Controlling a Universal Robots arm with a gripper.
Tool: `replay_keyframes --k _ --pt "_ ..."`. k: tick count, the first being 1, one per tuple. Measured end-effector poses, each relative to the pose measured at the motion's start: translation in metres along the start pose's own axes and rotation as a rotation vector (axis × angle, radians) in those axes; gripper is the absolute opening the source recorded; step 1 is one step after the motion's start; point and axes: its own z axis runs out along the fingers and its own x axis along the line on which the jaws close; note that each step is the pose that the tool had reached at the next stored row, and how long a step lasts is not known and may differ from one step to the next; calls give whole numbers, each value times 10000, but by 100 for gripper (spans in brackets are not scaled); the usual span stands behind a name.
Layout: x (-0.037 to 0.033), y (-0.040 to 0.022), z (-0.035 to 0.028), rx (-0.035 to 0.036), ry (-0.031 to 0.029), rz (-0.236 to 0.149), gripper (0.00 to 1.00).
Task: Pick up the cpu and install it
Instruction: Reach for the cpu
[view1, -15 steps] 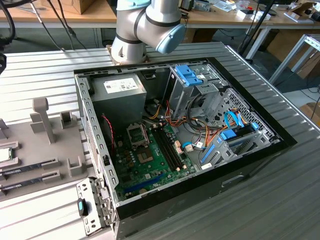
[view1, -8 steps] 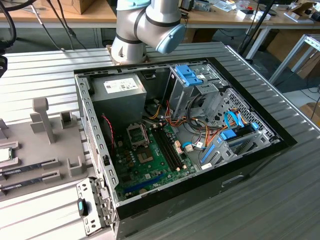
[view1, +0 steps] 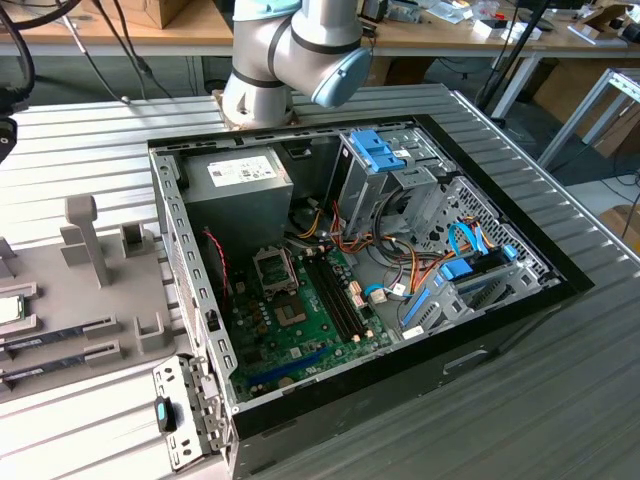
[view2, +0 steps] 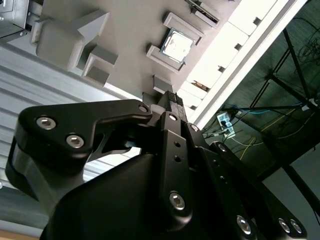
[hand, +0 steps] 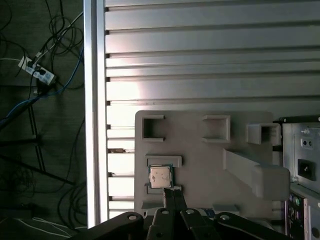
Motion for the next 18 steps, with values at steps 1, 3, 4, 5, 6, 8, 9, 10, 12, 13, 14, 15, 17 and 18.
replay_keyframes --k 1,3,4,5,6,8,9,10,12,13,14,15,17,18 --pt "0 0 11 0 -1 0 11" --pt "-1 0 18 0 1 0 11" --pt "-1 0 23 0 1 0 11" --pt "-1 0 27 0 0 0 11" --pt "-1 0 33 0 -1 0 11" --pt "-2 0 42 0 0 0 11" --pt "-2 0 48 0 0 0 11" --pt "-3 0 59 0 0 0 11" --pt "-3 0 73 0 0 0 11" --pt "-4 0 85 0 0 0 11" --pt "-4 0 94 0 0 0 11" --pt "-5 0 102 0 -1 0 11" --pt "-6 0 130 0 0 0 11" --pt "-6 0 139 0 0 0 11"
